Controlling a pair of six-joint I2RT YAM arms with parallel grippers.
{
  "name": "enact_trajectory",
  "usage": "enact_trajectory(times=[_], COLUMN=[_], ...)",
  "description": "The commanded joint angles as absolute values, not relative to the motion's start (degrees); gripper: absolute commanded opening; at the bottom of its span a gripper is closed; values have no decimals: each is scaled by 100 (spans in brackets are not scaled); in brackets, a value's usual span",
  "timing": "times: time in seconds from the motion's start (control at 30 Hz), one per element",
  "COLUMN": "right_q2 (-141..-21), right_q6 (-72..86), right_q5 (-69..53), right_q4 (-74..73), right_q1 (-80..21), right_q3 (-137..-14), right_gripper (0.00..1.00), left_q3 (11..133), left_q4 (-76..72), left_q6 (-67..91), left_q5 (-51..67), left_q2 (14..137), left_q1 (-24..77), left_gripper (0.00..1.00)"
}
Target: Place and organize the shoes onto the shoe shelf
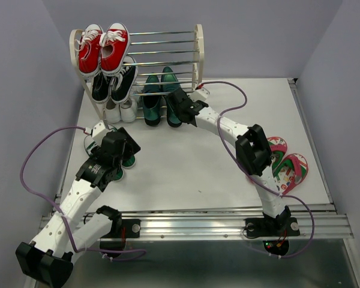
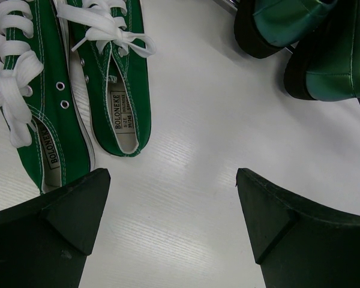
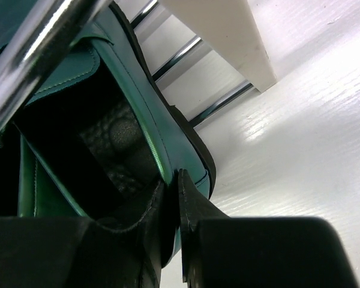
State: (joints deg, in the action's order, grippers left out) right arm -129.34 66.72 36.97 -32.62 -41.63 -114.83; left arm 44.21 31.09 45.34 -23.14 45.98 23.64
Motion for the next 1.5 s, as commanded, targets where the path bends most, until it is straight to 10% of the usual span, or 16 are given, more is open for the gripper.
enact_trajectory(times=[0.0,0.37,0.53,1.47], right_q2=[-12929,-12691,-12814,-11542], right_q6=[7198,7603,7409,5257], right_q5=[4350,4693,4606,3174], right_q4=[-2566,-2558,-2558,-2145], right_q1=[-4148,-4148,-4148,-4148], right_q3=[-11734,-11382,-11584,-10392], right_gripper=[8,14,39,89], left_q3=[4368,4386,4395,4430], left_q4=[3050,3067,3041,3199], left_q6=[4562,4553,4535,4693], left_q5=[-2452,-2452,-2443,-2610], left_q2=[4570,4667,4667,4711], left_q1=[2355,2355,2355,2347], left_gripper=[99,99,99,99])
